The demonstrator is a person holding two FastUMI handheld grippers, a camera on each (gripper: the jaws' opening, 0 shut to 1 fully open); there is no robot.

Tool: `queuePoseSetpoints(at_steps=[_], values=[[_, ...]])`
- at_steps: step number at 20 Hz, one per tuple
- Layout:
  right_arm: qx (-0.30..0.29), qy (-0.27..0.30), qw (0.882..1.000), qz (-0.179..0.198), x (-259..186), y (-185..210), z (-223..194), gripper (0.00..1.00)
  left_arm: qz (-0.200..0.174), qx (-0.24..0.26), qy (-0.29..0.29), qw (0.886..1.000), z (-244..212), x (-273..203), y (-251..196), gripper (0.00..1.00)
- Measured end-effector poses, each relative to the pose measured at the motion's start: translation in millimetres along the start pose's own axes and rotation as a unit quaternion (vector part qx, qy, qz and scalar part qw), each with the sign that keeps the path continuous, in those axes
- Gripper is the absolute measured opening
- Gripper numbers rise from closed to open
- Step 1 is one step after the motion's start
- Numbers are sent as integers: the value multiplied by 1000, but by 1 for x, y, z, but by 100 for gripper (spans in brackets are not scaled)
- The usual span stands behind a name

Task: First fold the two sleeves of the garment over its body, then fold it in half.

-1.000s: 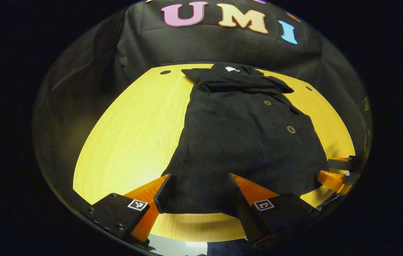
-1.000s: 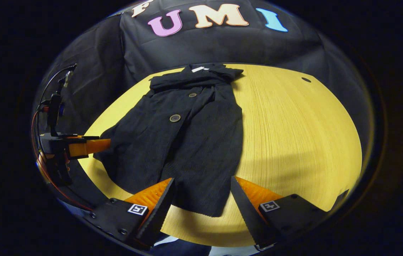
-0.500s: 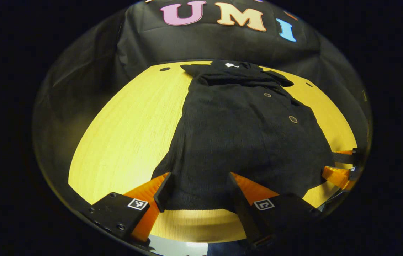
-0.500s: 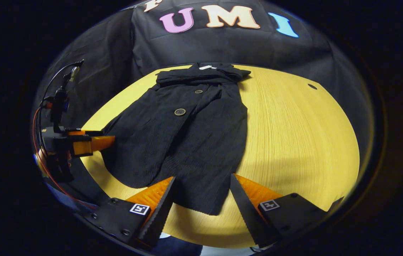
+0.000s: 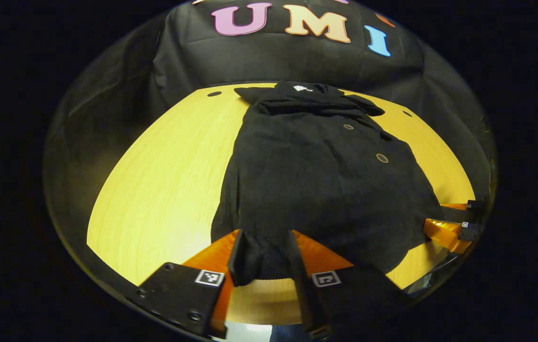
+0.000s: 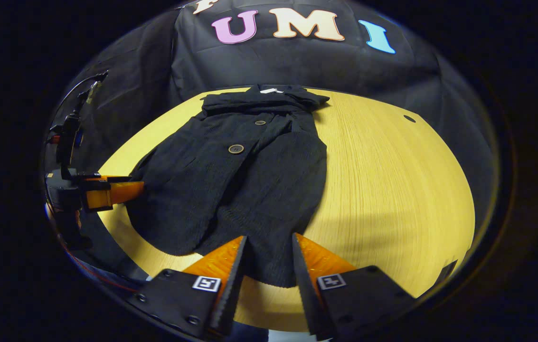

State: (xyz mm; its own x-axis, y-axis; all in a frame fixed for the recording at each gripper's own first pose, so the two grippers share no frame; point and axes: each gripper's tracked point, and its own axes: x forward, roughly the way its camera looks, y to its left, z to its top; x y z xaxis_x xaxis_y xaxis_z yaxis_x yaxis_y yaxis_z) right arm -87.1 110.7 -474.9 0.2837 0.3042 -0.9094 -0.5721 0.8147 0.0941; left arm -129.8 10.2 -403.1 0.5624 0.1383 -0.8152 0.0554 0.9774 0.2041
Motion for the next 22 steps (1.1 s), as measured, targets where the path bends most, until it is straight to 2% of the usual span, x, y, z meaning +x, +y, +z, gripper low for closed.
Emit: queuePoseSetpoints(at_steps=[1,2,3,4,5,6,8,9,10,12,19,22], values=[[3,2,1000,4,0,2,1,54,-5,2,0,1000,-1,1,-3,44],[4,2,1000,9,1,4,0,43,-8,-1,-2,1000,1,0,-6,38],[4,2,1000,15,2,6,1,39,-10,-3,-6,1000,1,-1,-8,26],[7,2,1000,20,1,8,0,29,-10,-5,-9,1000,1,0,-9,21],[9,2,1000,26,2,8,0,25,-9,-6,-10,1000,0,1,-10,12],[11,3,999,31,2,10,0,16,-9,-5,-9,1000,1,1,-11,9],[11,8,999,38,2,9,0,9,-8,-2,-5,1000,1,0,-11,5],[5,9,999,37,5,9,2,9,-9,-3,-5,1000,2,0,-11,4],[-2,10,999,36,4,9,1,5,-8,-6,-4,1000,1,0,-11,4],[-17,12,999,35,4,8,2,5,-7,-13,1,1000,2,-1,-11,1],[6,24,997,75,2,5,8,5,17,-76,7,997,4,0,-10,0],[-12,19,996,84,-2,6,13,4,28,-92,0,995,11,-5,-11,0]])
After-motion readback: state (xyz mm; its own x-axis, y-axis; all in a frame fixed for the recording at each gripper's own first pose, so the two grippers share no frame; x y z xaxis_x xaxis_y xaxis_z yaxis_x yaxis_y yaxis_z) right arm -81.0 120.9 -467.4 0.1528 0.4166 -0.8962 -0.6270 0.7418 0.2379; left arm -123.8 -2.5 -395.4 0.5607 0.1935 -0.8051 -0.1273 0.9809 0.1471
